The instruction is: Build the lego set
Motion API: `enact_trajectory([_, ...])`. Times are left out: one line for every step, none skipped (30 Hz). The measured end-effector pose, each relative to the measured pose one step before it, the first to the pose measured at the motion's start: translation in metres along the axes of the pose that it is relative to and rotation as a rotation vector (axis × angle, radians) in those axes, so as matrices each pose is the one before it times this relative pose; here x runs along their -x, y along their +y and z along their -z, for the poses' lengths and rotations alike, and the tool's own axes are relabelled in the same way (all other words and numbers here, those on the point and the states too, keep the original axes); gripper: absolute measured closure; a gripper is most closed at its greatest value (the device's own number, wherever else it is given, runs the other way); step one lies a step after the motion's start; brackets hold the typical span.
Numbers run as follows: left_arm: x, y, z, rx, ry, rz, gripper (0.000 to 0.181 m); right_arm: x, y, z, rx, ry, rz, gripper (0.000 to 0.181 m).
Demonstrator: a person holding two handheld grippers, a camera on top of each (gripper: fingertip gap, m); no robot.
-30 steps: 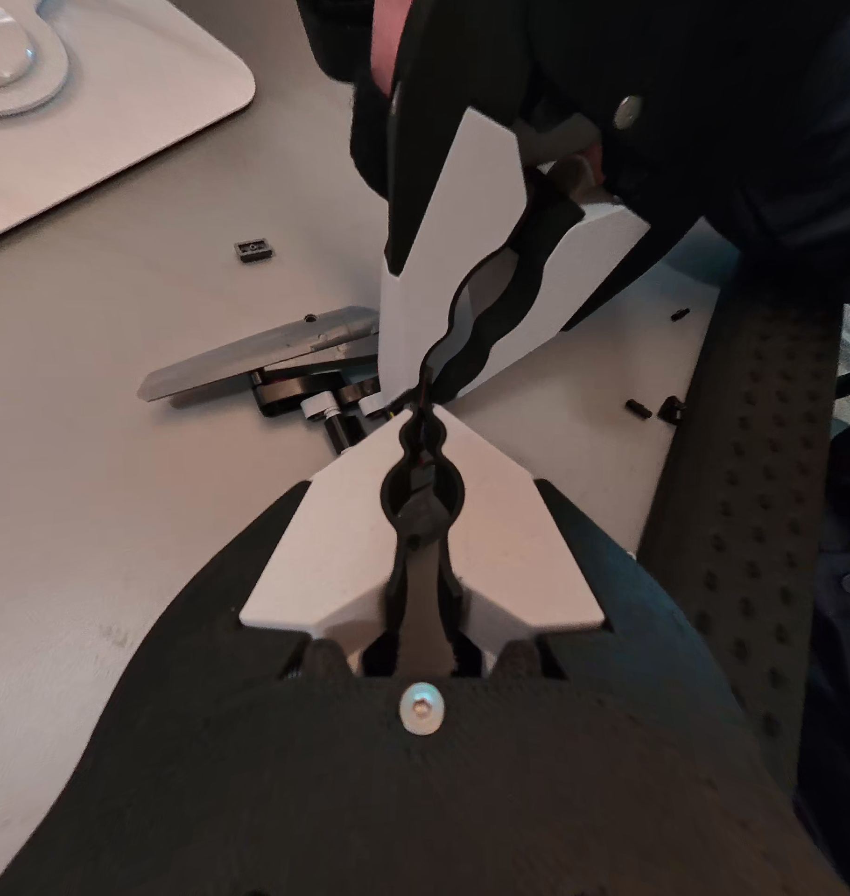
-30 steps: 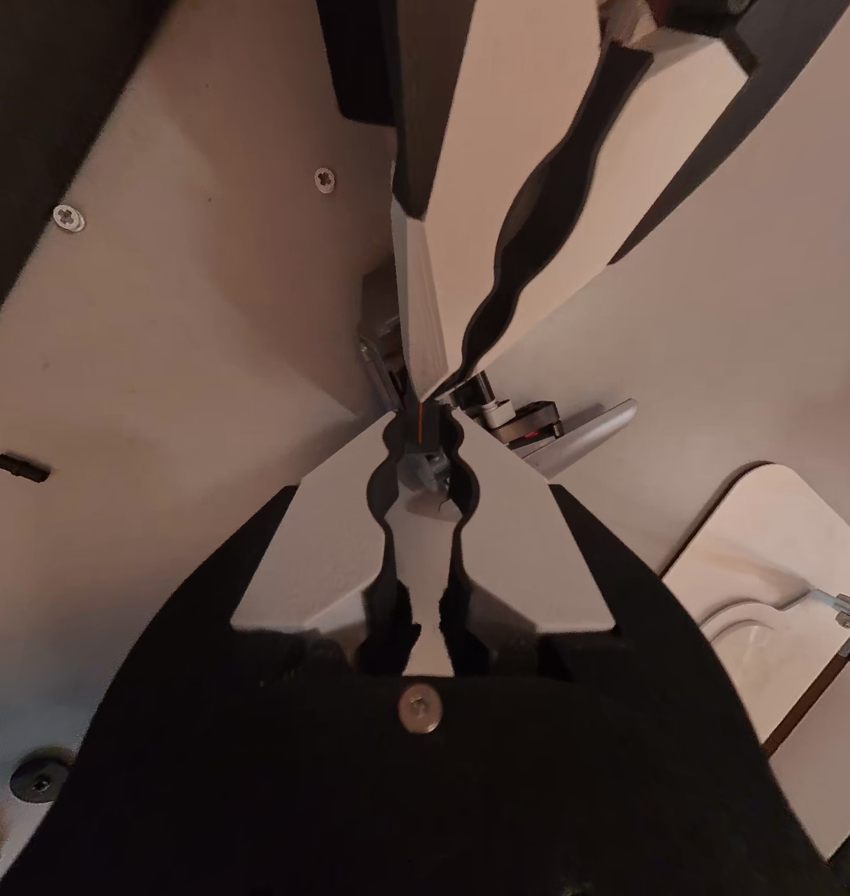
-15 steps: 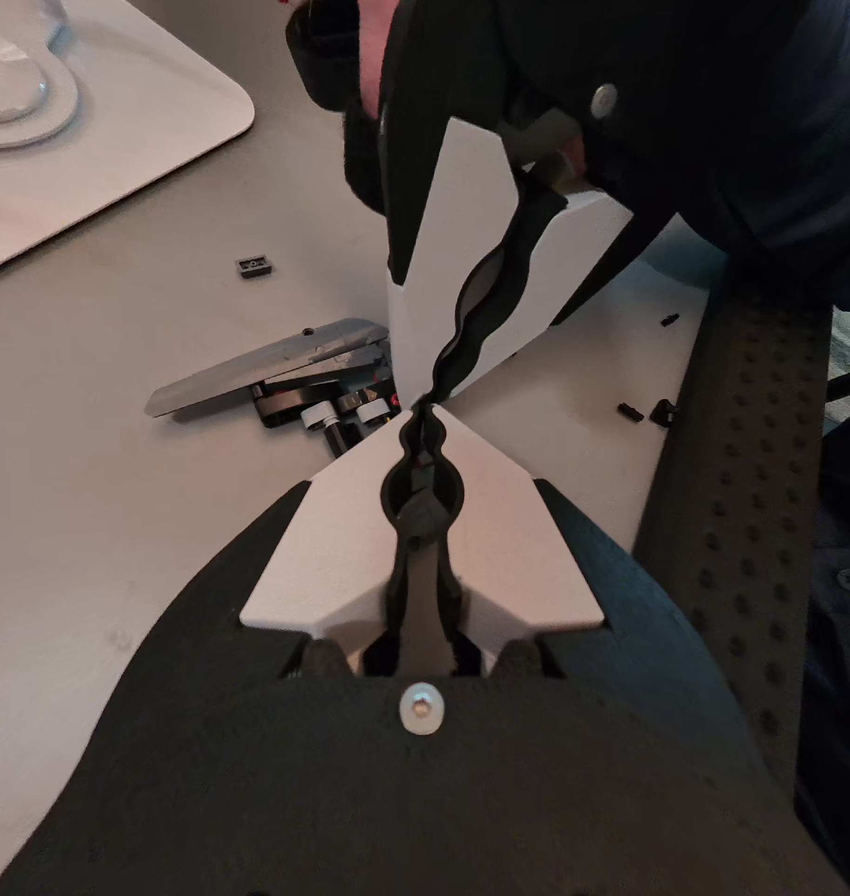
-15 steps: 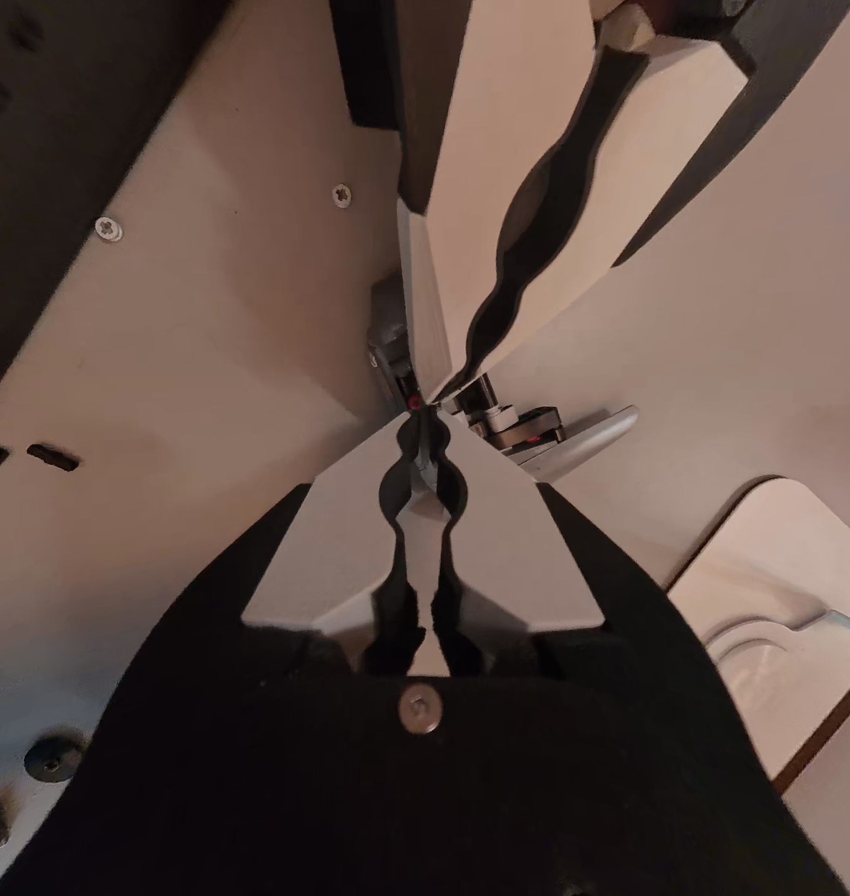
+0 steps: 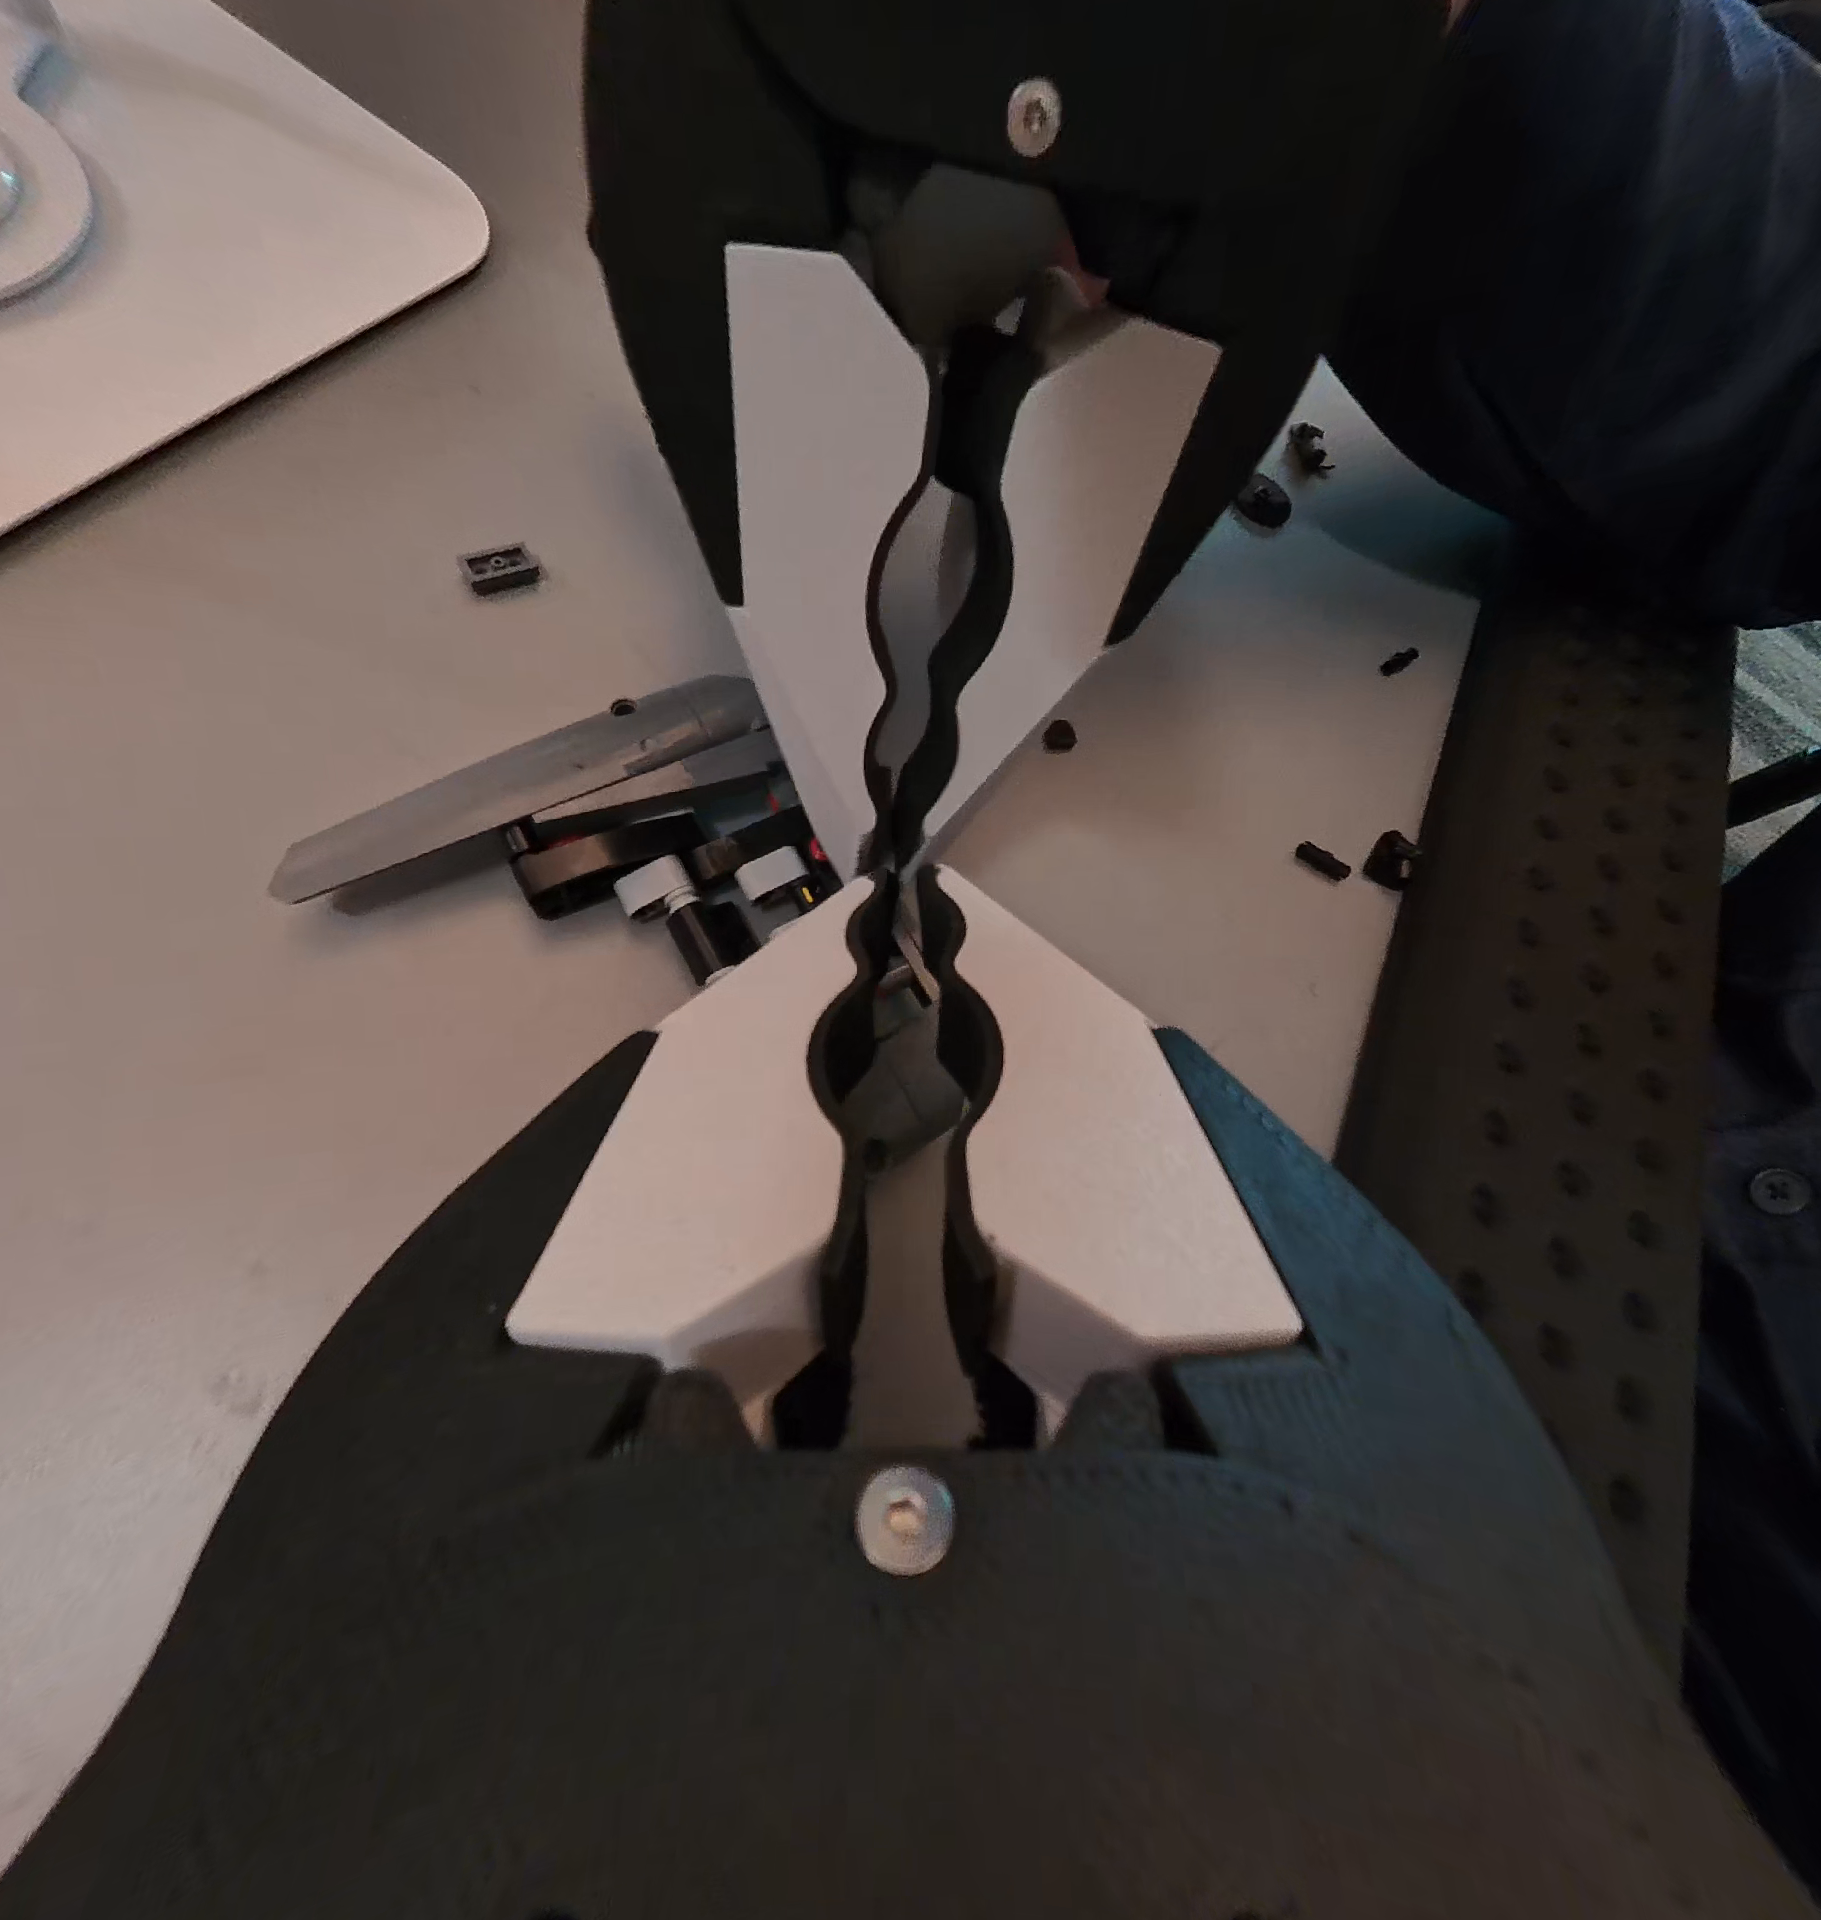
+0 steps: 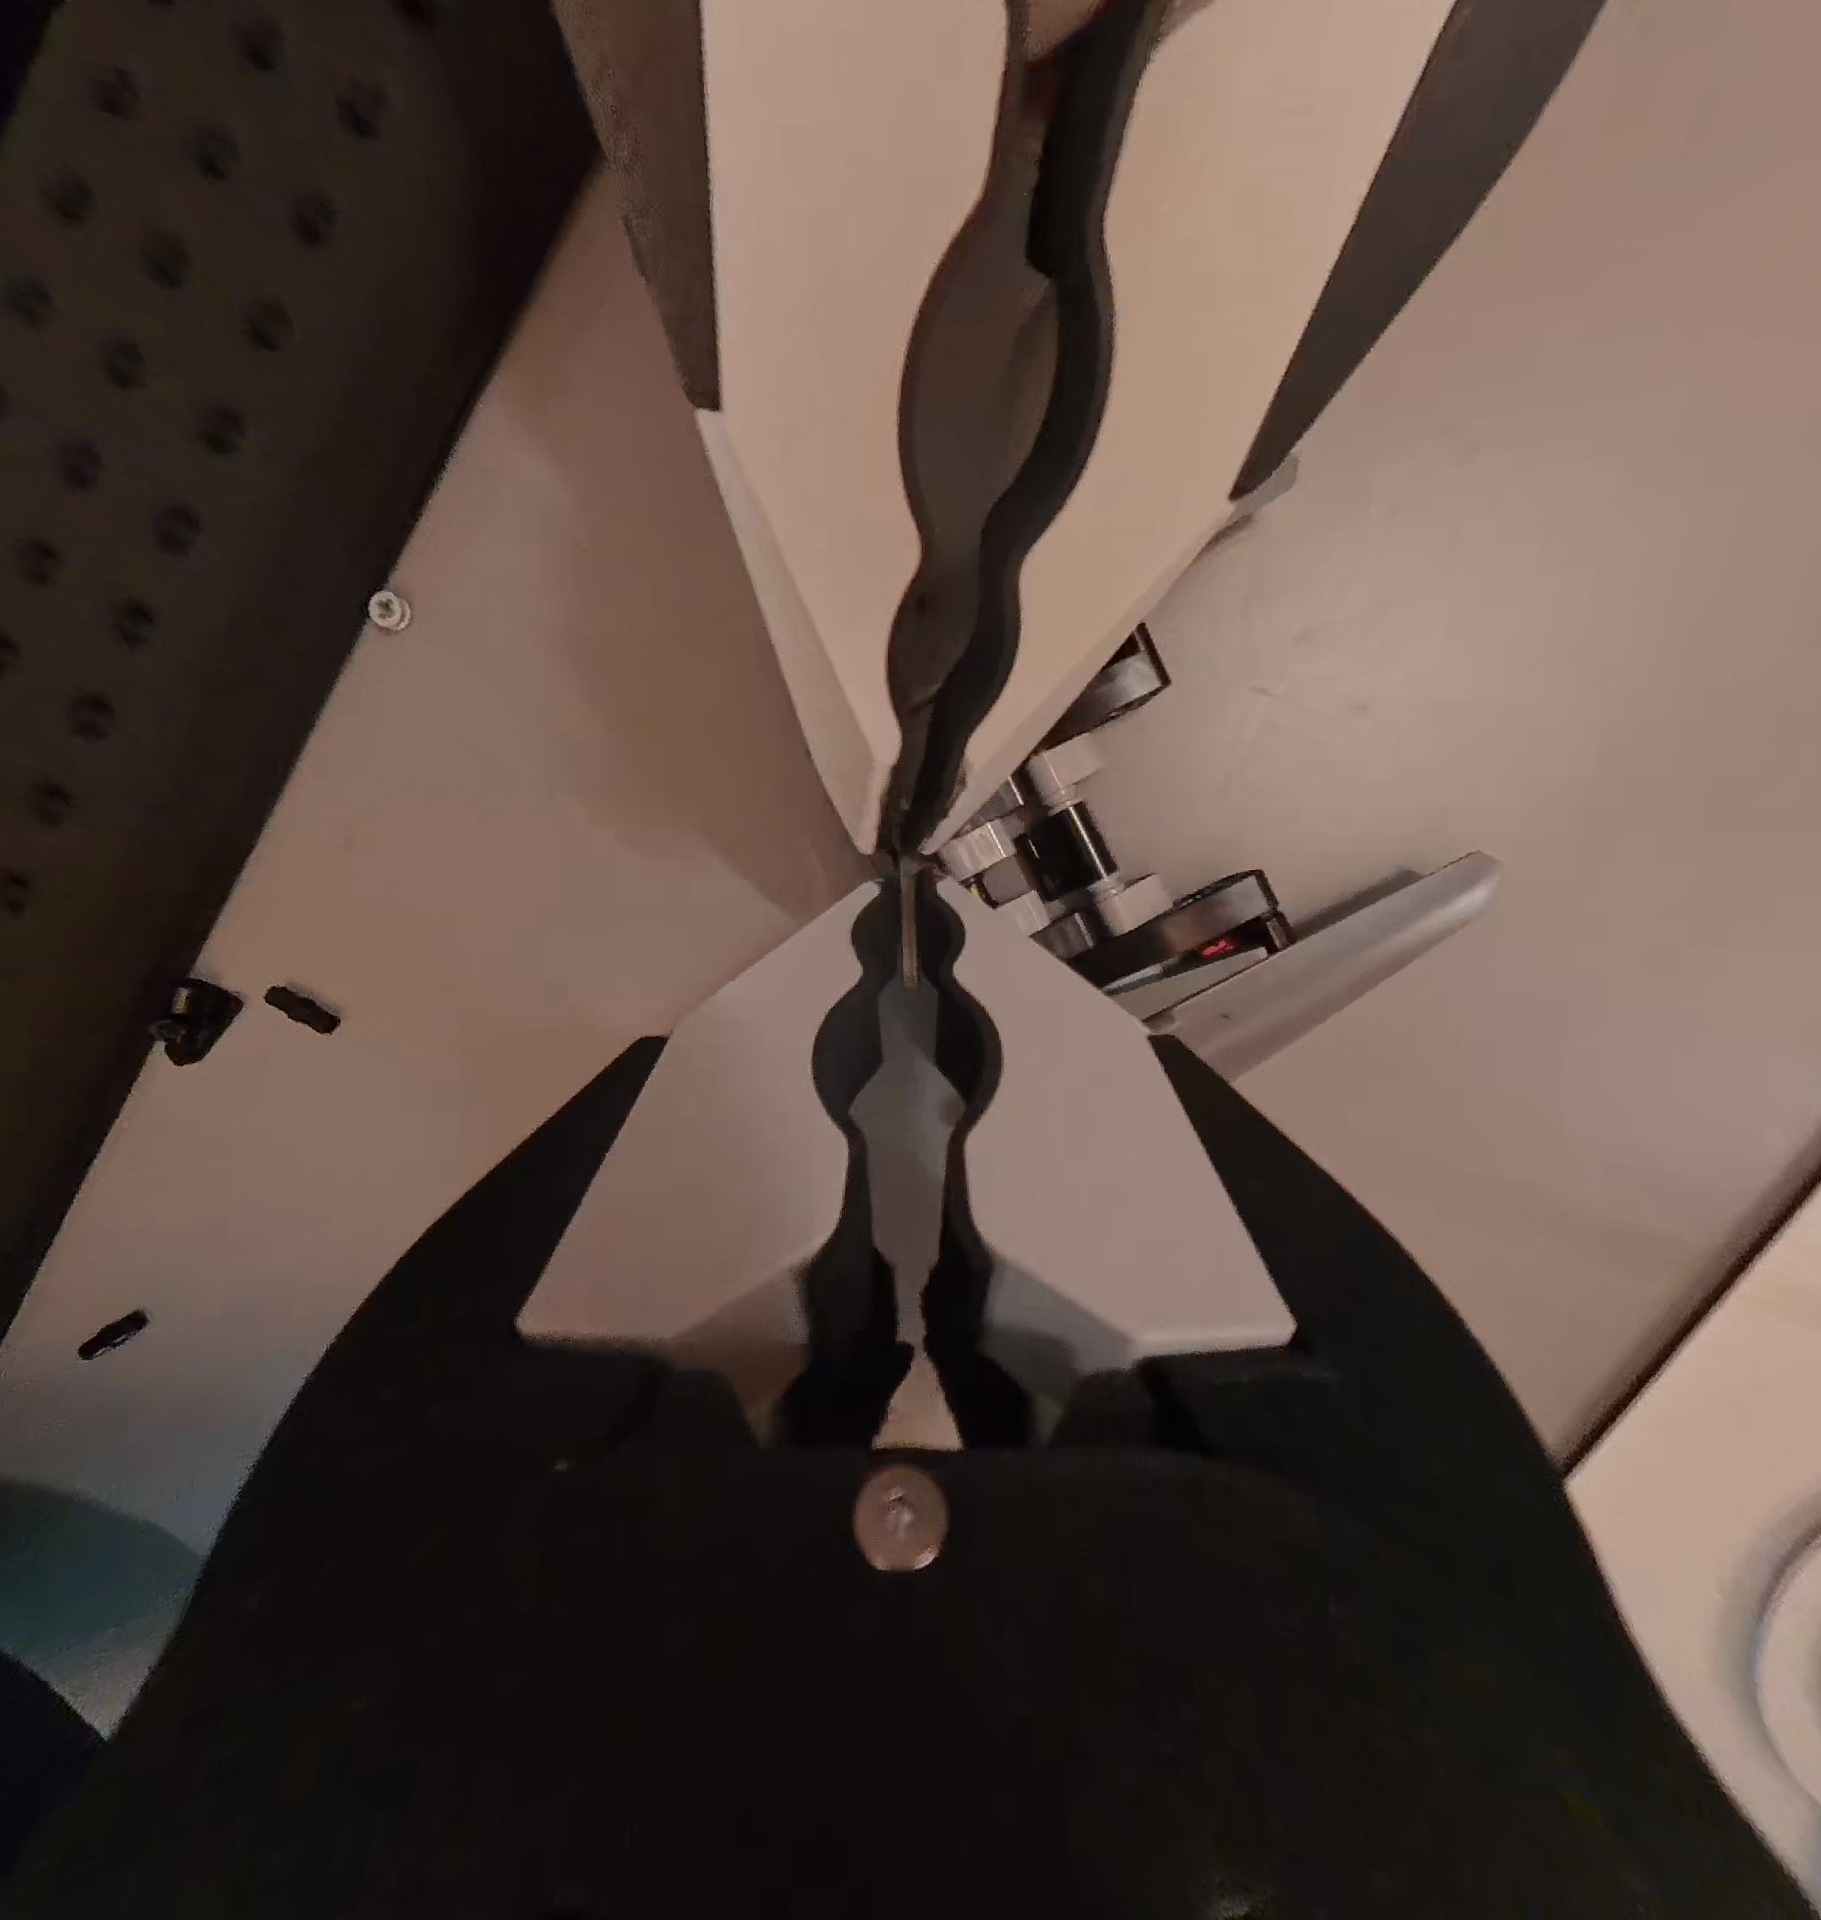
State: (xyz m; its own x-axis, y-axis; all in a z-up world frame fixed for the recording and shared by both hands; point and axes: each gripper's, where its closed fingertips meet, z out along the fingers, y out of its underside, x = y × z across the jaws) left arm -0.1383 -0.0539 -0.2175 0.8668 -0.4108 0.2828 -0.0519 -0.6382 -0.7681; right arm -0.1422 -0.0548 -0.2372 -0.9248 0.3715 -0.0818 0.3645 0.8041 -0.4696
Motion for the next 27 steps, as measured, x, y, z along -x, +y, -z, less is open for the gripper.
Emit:
enact_trajectory([-0.00071,0.00106,-0.00125,0.0081,0.0041,-0.0028,0.177,-0.00066,0.00117,-0.00143,0.0097,0.0014,0.0018,0.18])
enact_trajectory([-0.00029,0.00122,-0.0016,0.0098,0.0005,-0.0027,0.176,-0.00006,0.00005,-0.00156,0.0052,-0.0013,0.0027,0.18])
enact_trajectory([0.00068,0.00113,-0.00145,0.0094,-0.0063,-0.0027,0.177,-0.00016,-0.00057,-0.00088,0.0012,0.0004,0.0042,0.181])
enact_trajectory([0.00085,-0.00022,0.00001,0.0,-0.006,-0.0016,0.179,-0.00039,-0.00017,-0.00022,0.002,0.0023,0.004,0.181])
enact_trajectory([0.0008,0.00015,0.0002,0.0003,-0.003,0.0011,0.179,-0.00028,0.00004,0.00012,0.0018,0.0015,0.0021,0.181])
enact_trajectory([0.00049,0.00015,-0.00004,-0.0016,0.0009,0.0049,0.181,-0.00032,-0.00002,0.0,0.001,0.0009,0.0006,0.181])
enact_trajectory([-0.00012,0.00011,-0.00042,-0.0002,0.0031,0.0036,0.181,-0.00027,-0.00023,-0.00021,-0.0007,0.0007,-0.0012,0.181])
enact_trajectory([-0.00041,0.00027,-0.00051,0.0024,0.0017,-0.0003,0.181,-0.00033,-0.00036,-0.0003,-0.0005,0.0033,0.0001,0.181])
enact_trajectory([0.00032,0.00207,-0.00135,0.0135,-0.0022,-0.0015,0.181,-0.00091,-0.00004,-0.00027,0.0021,0.0083,0.0021,0.18])
enact_trajectory([0.00111,0.00263,-0.00175,0.0164,-0.0066,0.0005,0.181,-0.00121,0.00021,-0.00022,0.0042,0.0083,-0.0009,0.178])
enact_trajectory([0.00088,0.00206,-0.00154,0.0139,-0.007,-0.0019,0.181,-0.00068,0.00036,-0.00012,0.0043,0.0033,-0.0041,0.176])
enact_trajectory([0.00163,0.00156,-0.00078,0.0096,-0.0125,-0.0036,0.181,0.00006,0.00034,-0.00003,0.002,-0.0007,-0.0041,0.173])
enact_trajectory([0.00053,0.00009,-0.00004,0.0003,-0.001,0.0013,0.181,0.00042,0.00036,-0.00004,0.001,-0.0026,-0.0033,0.172])
enact_trajectory([-0.00075,-0.00145,0.00049,-0.0102,0.0094,0.0072,0.181,0.00022,0.0004,0.00031,0.0005,-0.0014,-0.0011,0.173])
enact_trajectory([0.00032,-0.00098,0.00079,-0.0077,0.0022,0.0051,0.181,-0.00072,0.00003,0.00024,-0.0006,0.0045,0.0016,0.174])
enact_trajectory([0.00122,-0.00002,0.00082,-0.0015,-0.0057,0.0013,0.181,-0.00079,-0.00017,0.00024,-0.0014,0.0054,0.0029,0.174])
enact_trajectory([-0.00051,-0.001,0.00112,-0.0088,0.0042,0.0002,0.181,-0.00001,-0.00011,0.00014,-0.0008,0.0016,0.0042,0.176])
enact_trajectory([-0.00108,-0.00277,0.00164,-0.0182,0.0075,0.003,0.181,-0.00016,0.00017,0.00006,0.0003,0.0031,0.0047,0.179])
enact_trajectory([0.00072,-0.00248,0.00169,-0.0148,-0.0049,0.0017,0.181,-0.0001,0.00012,0.00016,0.0004,0.0014,0.0026,0.18])
enact_trajectory([0.0008,-0.00068,0.00112,-0.0024,-0.009,-0.0079,0.181,0.00023,-0.00007,0.00019,-0.0016,-0.0026,0.0003,0.18])
enact_trajectory([0.00093,-0.00011,0.00053,0.0008,-0.0112,-0.0105,0.181,0.00089,-0.00027,0.00021,-0.0036,-0.0065,-0.0003,0.181])
enact_trajectory([-0.0003,-0.00069,0.00044,-0.0027,-0.0041,-0.0095,0.181,0.00078,-0.00024,0.00023,-0.0037,-0.0063,-0.0009,0.18])
enact_trajectory([-0.00189,-0.00033,-0.00036,0.0004,0.0056,-0.0098,0.18,0.00005,0.00009,0.00019,-0.0018,-0.0026,-0.0027,0.181])
enact_trajectory([-0.00008,0.00134,-0.00103,0.0101,-0.0044,-0.0076,0.178,0.00025,0.00041,0.00013,0.0001,-0.0043,-0.0036,0.181])
enact_trajectory([0.00141,0.00191,-0.00109,0.0142,-0.0135,-0.0082,0.176,0.00081,0.00008,0.00005,-0.0018,-0.0062,-0.0012,0.181])
enact_trajectory([-0.00076,0.0007,-0.00064,0.009,-0.003,-0.0147,0.173,0.00073,-0.00041,0.0,-0.0036,-0.0044,0.0019,0.181])
enact_trajectory([-0.00038,-0.00106,-0.00002,-0.0017,-0.0075,-0.0171,0.173,0.00014,-0.00009,-0.00015,-0.0016,-0.0016,0.0005,0.181])
